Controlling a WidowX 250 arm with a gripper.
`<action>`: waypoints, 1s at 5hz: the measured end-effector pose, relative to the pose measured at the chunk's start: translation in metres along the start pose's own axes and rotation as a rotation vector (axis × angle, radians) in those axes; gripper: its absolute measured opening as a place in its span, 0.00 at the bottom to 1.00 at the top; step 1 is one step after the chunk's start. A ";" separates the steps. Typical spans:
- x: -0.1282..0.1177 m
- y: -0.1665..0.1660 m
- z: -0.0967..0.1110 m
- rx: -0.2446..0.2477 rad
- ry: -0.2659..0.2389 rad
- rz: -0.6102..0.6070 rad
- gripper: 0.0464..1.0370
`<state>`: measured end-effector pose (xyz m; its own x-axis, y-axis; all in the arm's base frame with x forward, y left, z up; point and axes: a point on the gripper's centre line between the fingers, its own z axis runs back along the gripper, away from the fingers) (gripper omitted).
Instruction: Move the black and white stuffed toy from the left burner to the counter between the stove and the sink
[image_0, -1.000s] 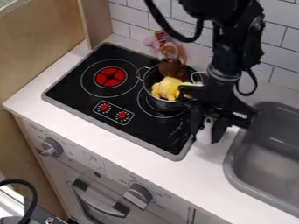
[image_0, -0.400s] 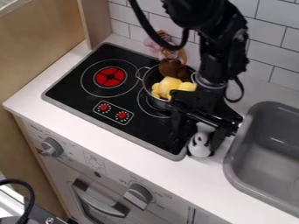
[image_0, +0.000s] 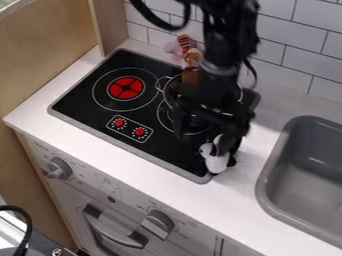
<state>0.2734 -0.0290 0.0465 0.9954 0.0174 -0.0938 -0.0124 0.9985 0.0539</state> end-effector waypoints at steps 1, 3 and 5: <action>-0.006 0.021 0.020 -0.001 0.052 -0.023 0.96; -0.006 0.075 0.044 -0.013 0.107 -0.117 0.96; 0.011 0.153 0.049 -0.039 -0.008 -0.280 0.96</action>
<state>0.2875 0.1218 0.1027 0.9612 -0.2598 -0.0921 0.2599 0.9656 -0.0117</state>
